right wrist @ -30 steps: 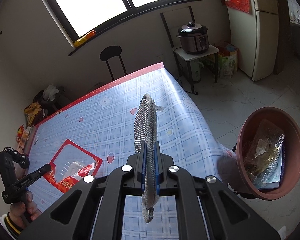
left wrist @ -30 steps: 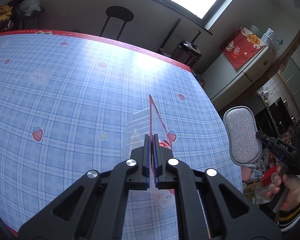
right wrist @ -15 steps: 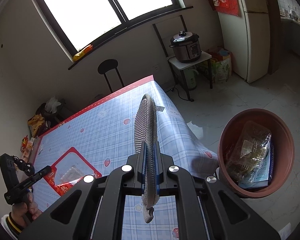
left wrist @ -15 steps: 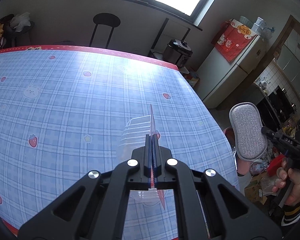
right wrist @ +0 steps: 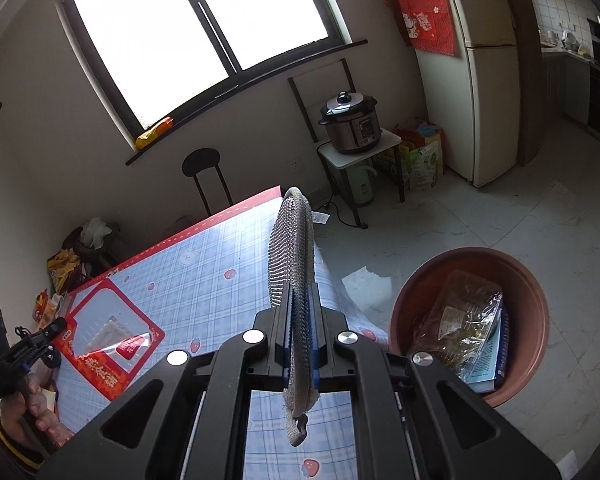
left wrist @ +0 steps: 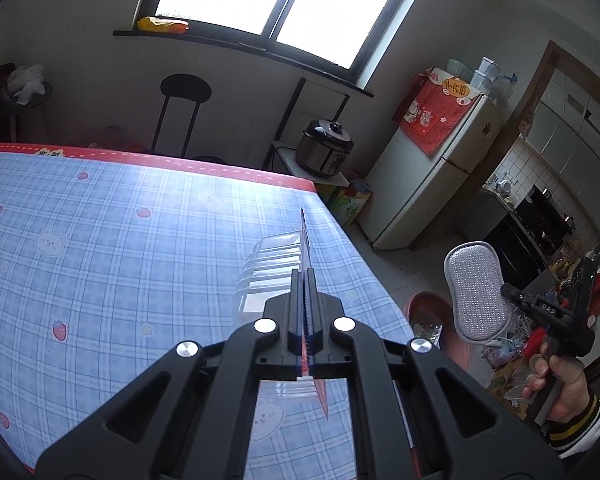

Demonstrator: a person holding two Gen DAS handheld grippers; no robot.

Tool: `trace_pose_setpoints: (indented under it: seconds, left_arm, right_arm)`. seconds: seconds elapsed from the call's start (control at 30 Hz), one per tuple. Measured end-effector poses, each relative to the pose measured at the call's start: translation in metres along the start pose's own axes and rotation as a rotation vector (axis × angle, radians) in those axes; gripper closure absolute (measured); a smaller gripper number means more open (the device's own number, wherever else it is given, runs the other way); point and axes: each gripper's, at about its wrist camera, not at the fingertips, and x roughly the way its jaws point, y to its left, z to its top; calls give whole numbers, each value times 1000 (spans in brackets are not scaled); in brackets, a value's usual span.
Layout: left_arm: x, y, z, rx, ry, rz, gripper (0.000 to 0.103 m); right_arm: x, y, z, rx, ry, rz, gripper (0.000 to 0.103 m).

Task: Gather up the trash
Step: 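Carry the sponge to the bucket and release it with the right while the left carries the card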

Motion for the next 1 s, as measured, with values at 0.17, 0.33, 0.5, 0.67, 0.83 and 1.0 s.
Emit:
trace_pose_setpoints:
  seconds: [0.17, 0.33, 0.5, 0.67, 0.83, 1.0]
  left_arm:
    - [3, -43, 15, 46, -25, -62, 98]
    - [16, -88, 20, 81, -27, -122, 98]
    - [30, -133, 19, 115, -21, -163, 98]
    - [46, -172, 18, 148, -10, -191, 98]
    - [57, -207, 11, 183, -4, -215, 98]
    - [71, -241, 5, 217, 6, -239, 98]
  right_arm:
    - [-22, -39, 17, 14, -49, -85, 95]
    - [-37, -84, 31, 41, -72, -153, 95]
    - [-46, -122, 38, 81, -85, -181, 95]
    - [-44, -147, 43, 106, -76, -180, 95]
    - [-45, -163, 51, 116, -76, -163, 69]
    - [-63, -175, 55, 110, -93, -159, 48]
